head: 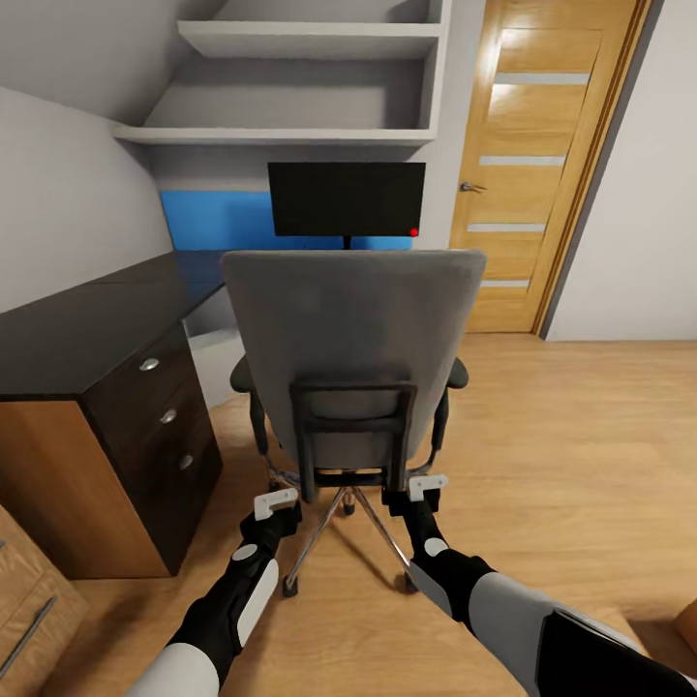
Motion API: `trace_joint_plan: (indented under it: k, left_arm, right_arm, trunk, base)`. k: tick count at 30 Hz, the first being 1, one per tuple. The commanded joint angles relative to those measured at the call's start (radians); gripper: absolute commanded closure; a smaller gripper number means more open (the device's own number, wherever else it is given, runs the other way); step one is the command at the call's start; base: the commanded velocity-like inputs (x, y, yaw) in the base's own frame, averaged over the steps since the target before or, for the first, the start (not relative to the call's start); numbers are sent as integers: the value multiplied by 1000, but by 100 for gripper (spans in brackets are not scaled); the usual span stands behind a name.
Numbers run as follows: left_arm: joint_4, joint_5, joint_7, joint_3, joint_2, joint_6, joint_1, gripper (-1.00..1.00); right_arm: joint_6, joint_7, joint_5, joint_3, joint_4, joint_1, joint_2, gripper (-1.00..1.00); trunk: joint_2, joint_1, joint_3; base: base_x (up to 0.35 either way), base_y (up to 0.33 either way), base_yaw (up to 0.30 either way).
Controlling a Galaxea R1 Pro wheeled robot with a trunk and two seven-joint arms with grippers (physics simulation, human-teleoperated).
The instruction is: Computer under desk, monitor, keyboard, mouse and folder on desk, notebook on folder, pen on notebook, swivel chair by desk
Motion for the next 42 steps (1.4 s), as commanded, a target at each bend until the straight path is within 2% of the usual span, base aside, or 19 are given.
trace_joint_plan:
  k: [1, 18, 42]
  left_arm:
    - [-2, 8, 5, -5, 1, 4, 0, -100]
    - [-2, 9, 5, -5, 1, 4, 0, -100]
    - [-2, 8, 8, -5, 2, 3, 0, -100]
  right_arm:
    - [-2, -7, -6, 7, 0, -1, 0, -100]
    - [-13, -7, -5, 8, 0, -1, 0, -100]
    - [-13, -7, -5, 6, 0, -1, -1, -100]
  trunk:
    - [0, 0, -1]
    - [0, 0, -1]
    - [0, 0, -1]
  base:
    - [322, 0, 0]
    - [322, 0, 112]
    - [322, 0, 4]
